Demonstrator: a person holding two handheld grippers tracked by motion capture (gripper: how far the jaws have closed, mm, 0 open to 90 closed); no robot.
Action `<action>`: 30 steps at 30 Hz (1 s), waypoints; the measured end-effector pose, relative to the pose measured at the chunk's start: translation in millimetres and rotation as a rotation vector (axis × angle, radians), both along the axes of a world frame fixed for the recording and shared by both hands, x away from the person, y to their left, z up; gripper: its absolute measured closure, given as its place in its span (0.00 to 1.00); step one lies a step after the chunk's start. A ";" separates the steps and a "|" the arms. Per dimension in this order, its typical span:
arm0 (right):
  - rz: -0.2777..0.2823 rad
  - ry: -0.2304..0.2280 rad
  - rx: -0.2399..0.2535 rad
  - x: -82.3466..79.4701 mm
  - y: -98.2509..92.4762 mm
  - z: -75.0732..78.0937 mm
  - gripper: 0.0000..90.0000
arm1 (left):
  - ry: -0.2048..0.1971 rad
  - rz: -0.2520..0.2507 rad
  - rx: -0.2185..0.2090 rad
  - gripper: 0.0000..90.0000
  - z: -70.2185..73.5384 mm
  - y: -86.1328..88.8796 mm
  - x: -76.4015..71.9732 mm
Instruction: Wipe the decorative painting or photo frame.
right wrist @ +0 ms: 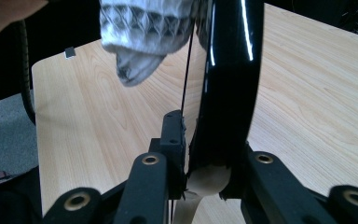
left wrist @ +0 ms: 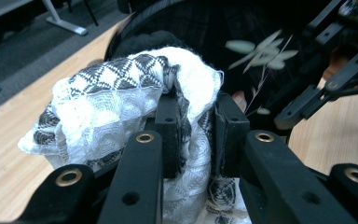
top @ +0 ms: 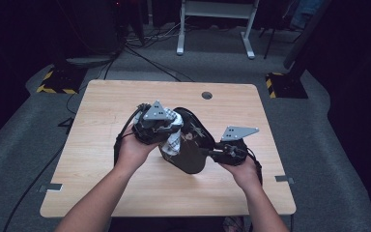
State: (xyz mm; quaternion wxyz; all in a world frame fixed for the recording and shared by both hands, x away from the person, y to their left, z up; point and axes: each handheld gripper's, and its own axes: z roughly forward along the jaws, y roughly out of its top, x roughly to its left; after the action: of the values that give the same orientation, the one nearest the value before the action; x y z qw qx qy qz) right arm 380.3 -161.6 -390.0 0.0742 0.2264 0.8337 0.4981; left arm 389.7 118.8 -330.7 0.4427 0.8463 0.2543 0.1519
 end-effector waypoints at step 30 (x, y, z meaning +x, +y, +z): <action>-0.005 -0.001 -0.010 -0.9 3.5 0.4 0.84 | 0.018 0.017 -0.014 0.84 0.3 12.1 8.1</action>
State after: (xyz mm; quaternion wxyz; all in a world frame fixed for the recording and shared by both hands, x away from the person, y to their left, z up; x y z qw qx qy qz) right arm 379.3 -158.2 -389.6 0.0769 0.2278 0.8357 0.4938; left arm 397.8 130.9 -330.4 0.4447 0.8424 0.2668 0.1462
